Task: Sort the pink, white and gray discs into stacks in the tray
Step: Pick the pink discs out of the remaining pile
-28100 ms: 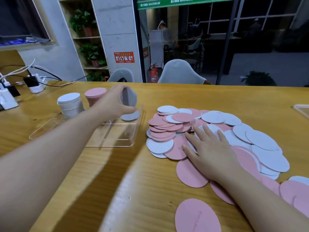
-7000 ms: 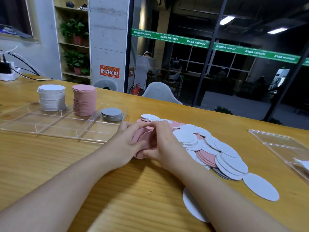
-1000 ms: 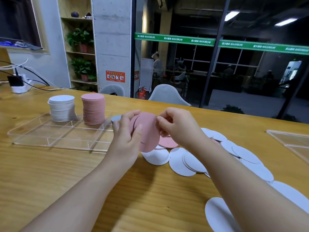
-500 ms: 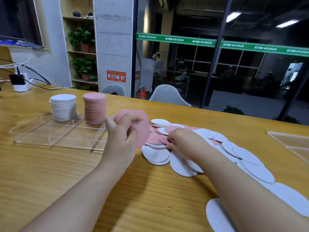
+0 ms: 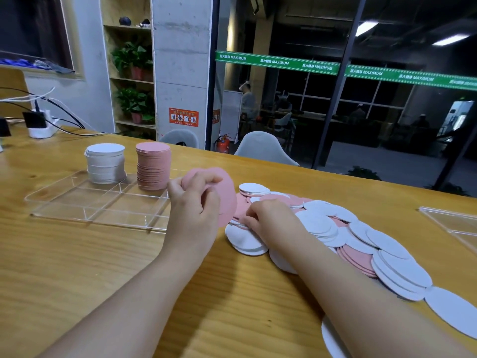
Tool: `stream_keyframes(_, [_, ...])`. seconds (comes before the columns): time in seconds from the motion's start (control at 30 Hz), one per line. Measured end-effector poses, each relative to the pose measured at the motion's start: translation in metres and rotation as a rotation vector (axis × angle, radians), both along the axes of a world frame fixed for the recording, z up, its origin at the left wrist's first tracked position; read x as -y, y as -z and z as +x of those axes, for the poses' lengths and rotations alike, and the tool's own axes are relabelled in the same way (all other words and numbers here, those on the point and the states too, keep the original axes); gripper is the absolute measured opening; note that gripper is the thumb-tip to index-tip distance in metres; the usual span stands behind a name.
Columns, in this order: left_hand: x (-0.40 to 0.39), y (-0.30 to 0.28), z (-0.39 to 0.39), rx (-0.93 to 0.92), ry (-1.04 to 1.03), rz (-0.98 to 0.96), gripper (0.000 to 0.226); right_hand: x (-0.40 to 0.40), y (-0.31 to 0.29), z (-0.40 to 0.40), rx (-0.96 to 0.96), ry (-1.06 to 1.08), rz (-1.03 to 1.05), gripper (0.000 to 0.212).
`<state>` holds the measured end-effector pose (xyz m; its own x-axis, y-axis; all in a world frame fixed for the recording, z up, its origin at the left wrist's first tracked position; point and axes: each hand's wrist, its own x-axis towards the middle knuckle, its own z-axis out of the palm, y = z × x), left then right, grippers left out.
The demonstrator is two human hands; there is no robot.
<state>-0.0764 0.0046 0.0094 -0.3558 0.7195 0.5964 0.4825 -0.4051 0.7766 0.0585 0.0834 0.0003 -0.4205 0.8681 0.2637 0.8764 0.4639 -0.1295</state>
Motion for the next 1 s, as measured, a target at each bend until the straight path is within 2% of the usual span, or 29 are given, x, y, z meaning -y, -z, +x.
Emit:
stream_keyframes(0.13, [-0.003,0.003,-0.002,0.005,-0.027,0.001,0.036,-0.005,-0.007,-0.003,0.011,0.033,-0.034,0.044])
stream_keyframes(0.37, [-0.003,0.002,-0.002,0.002,-0.041,-0.004,0.034,-0.005,-0.027,0.000,0.007,-0.019,-0.126,0.032])
stream_keyframes(0.5, [-0.003,0.002,-0.004,-0.030,-0.039,0.010,0.040,0.003,-0.033,-0.018,0.383,-0.060,0.046,0.023])
stream_keyframes(0.6, [-0.003,0.002,-0.003,-0.022,-0.043,-0.010,0.031,0.006,-0.021,-0.024,0.495,-0.098,0.156,0.015])
stream_keyframes(0.63, [-0.003,0.003,-0.003,-0.011,-0.046,-0.023,0.027,0.004,-0.017,-0.023,0.474,-0.085,0.165,0.009])
stream_keyframes(0.7, [-0.002,0.004,-0.002,-0.004,-0.048,-0.050,0.024,0.004,-0.015,-0.015,0.304,-0.024,0.116,0.016])
stream_keyframes(1.0, [0.000,0.001,0.001,0.054,0.016,-0.137,0.021,0.033,-0.045,0.039,-0.439,-0.069,0.022,0.021])
